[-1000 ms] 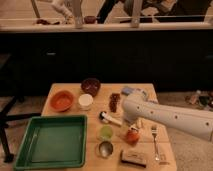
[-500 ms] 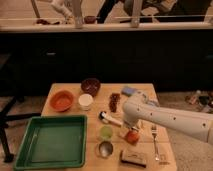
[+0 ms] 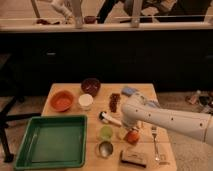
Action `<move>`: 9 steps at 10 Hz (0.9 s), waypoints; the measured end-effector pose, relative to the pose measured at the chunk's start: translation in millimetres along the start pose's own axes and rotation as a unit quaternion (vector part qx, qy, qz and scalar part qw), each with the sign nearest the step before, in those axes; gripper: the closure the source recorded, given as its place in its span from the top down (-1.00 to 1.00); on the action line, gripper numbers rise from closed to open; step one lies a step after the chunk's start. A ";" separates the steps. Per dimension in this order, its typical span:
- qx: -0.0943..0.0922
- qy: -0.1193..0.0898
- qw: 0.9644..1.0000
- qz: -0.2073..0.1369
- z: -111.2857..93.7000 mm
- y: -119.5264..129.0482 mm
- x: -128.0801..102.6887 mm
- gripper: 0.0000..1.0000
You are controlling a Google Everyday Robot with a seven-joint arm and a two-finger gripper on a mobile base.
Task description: Wipe purple bowl with brush
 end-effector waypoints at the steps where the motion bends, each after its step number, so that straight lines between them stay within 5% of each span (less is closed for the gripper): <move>1: -0.003 0.002 1.000 -0.001 3.1 2.3 -0.7 0.60; 6: -0.017 0.011 1.000 -0.004 17.6 0.6 -0.8 0.60; 9: -0.021 0.010 1.000 -0.004 19.2 -2.2 0.3 0.13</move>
